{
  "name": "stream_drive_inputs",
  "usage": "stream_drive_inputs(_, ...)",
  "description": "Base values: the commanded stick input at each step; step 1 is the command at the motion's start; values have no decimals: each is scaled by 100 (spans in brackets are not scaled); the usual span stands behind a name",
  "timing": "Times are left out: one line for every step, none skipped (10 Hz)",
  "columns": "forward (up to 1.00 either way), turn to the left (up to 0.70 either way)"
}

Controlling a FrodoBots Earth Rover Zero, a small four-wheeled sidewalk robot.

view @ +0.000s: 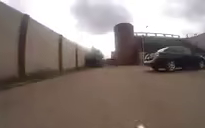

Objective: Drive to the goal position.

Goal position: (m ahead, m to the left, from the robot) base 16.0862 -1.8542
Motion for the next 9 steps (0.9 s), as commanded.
stream_drive_inputs(70,0)
stream_drive_inputs(70,0)
stream_drive_inputs(70,0)
stream_drive_inputs(70,0)
stream_drive_inputs(70,0)
stream_drive_inputs(70,0)
stream_drive_inputs(70,0)
stream_drive_inputs(70,0)
stream_drive_inputs(70,0)
